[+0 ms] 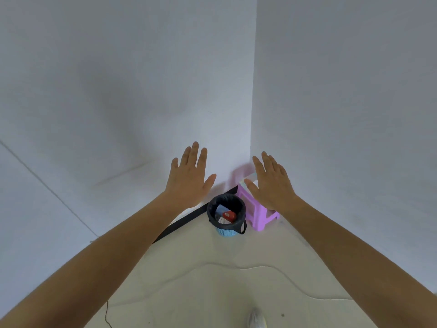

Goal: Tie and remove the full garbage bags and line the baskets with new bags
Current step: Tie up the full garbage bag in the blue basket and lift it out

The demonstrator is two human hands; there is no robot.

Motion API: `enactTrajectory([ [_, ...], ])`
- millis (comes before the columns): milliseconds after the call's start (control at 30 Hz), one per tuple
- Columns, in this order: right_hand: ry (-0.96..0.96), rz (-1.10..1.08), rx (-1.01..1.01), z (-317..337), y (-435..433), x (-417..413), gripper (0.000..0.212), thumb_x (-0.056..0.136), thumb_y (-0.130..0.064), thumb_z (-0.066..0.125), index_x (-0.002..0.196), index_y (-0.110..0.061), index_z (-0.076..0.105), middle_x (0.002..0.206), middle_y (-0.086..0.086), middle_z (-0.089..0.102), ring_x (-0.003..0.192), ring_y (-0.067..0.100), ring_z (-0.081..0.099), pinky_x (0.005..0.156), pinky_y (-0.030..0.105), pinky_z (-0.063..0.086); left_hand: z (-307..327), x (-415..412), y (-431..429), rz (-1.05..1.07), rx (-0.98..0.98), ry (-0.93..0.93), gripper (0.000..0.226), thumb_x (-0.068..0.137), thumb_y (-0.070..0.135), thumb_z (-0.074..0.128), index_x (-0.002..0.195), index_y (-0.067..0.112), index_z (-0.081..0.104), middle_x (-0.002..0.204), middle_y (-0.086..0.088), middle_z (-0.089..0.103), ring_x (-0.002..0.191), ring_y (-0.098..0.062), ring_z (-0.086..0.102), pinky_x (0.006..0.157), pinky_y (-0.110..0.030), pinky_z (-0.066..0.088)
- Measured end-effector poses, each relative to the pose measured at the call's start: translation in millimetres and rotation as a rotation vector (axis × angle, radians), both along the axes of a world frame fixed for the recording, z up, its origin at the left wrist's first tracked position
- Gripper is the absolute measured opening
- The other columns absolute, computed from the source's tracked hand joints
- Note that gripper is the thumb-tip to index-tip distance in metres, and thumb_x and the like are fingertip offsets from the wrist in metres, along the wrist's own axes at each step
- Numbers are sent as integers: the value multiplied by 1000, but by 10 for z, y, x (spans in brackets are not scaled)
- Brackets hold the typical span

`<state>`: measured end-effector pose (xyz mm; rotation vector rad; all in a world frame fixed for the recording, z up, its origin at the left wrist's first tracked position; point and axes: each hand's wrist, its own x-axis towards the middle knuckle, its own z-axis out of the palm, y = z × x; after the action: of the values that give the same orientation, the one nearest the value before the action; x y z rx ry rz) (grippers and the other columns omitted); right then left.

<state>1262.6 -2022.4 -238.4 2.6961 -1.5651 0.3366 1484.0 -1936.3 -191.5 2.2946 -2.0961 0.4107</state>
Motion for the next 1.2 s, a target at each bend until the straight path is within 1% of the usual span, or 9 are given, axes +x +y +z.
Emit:
enactTrajectory([
  [133,-18,-9,48,1,-1024,376,72,102,-52,32,158,-13,7,165,16,2,151,33,7,120,45,14,37,416,-946,-2,31,-33,74,100,56,20,155,13,-1,164,-14,-7,151,-32,5,118,-53,21],
  [333,-8,-31,145,-167,-2022,1118,72,102,-51,34,157,-12,9,164,18,4,150,35,10,119,45,17,-172,1073,-1856,36,76,46,74,100,56,21,155,13,-2,164,-13,-6,151,-31,5,118,-52,22],
  [467,42,-61,172,-506,-2452,1532,71,102,-51,34,157,-12,10,164,19,5,150,35,13,119,47,21,-462,1580,-2485,-5,117,55,74,100,55,24,155,11,1,164,-15,-4,150,-32,8,117,-52,25],
  [667,35,-258,288,-1298,-2888,1812,67,101,-50,36,153,-11,20,161,21,14,147,37,21,116,50,26,-1212,2059,-3348,-114,215,149,73,100,53,29,155,10,7,164,-16,2,149,-34,13,115,-52,27],
  [867,25,-326,383,-2606,-3318,1837,63,100,-47,39,151,-12,24,159,21,20,144,38,27,114,50,29,-2664,2208,-3852,-79,303,398,66,102,47,34,154,12,14,163,-13,11,148,-33,18,114,-51,28],
  [967,-83,-401,473,-3590,-3460,1784,64,101,-47,38,153,-13,22,160,16,21,144,36,28,113,52,32,-3680,2170,-3956,-96,250,516,59,102,40,39,153,14,24,161,-11,24,146,-30,26,113,-50,32],
  [1033,-173,-425,501,-4310,-3507,1741,60,102,-43,37,151,-12,26,156,14,29,141,34,34,111,52,35,-4423,2136,-3993,-64,203,611,57,101,38,41,150,13,29,157,-10,32,143,-28,32,111,-47,36],
  [1100,-272,-469,532,-5019,-3534,1678,52,103,-37,37,148,-11,33,150,14,37,136,32,40,108,50,36,-5178,2090,-4021,46,181,783,56,100,38,43,149,15,31,154,-7,37,139,-25,38,110,-44,37],
  [1200,-437,-605,582,-5987,-3547,1585,50,103,-34,39,149,-15,35,149,15,39,131,33,45,105,47,37,-6258,2060,-4025,310,195,1079,55,100,37,43,150,17,31,154,-6,38,138,-23,40,108,-36,33],
])
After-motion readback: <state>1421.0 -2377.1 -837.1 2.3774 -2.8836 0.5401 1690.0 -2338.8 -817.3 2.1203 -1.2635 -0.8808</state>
